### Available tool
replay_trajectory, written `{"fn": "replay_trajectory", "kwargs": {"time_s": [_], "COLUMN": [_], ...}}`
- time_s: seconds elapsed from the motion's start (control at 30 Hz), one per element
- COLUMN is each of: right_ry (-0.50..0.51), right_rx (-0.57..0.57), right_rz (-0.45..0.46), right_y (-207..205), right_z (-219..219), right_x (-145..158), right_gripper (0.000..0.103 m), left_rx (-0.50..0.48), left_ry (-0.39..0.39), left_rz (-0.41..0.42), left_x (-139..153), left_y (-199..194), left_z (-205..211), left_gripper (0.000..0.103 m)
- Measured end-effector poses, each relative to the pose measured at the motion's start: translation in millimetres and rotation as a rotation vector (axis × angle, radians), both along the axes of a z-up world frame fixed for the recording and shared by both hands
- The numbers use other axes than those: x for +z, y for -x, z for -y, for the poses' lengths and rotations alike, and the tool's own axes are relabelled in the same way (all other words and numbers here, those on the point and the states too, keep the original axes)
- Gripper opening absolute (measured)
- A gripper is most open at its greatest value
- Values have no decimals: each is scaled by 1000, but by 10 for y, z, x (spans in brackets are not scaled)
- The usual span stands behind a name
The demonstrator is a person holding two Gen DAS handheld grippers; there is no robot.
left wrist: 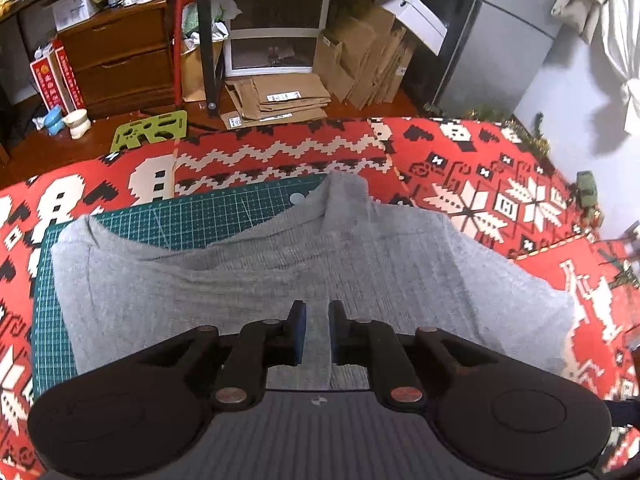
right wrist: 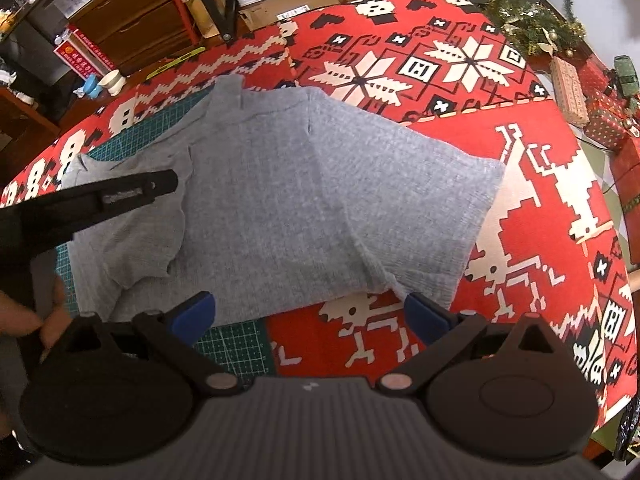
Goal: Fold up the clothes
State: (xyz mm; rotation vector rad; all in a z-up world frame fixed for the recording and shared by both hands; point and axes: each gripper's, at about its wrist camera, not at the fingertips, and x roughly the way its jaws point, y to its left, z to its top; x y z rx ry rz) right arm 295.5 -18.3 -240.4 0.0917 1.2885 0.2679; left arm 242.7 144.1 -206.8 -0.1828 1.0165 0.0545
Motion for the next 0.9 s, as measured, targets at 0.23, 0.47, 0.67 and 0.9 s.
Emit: {"fn": "replay_trajectory", "kwargs": {"time_s": [0.23,0.47,0.67,0.9], "right_ry": [-89,-73,-39,-77], "right_rx": [152,349,433,380], "right_rz": [69,71,116,127], "right_y": [-77,28,144,44], "right_z": [-261,-817,-1203,-1402], "right_x": [65,-84,-244,-386], "right_gripper": [84,45,41,3], "left_rx": [52,-108,-331,-465], "left_ry": [34,-60,-115,-181], "left_rz": [7,-61,-38,48], "left_x": [282,133,-144,-312], "left_y": [455,918,1078,1110], "left_z": [-161,-364,-466,-473], "left_gripper": [19,19,19,19]}}
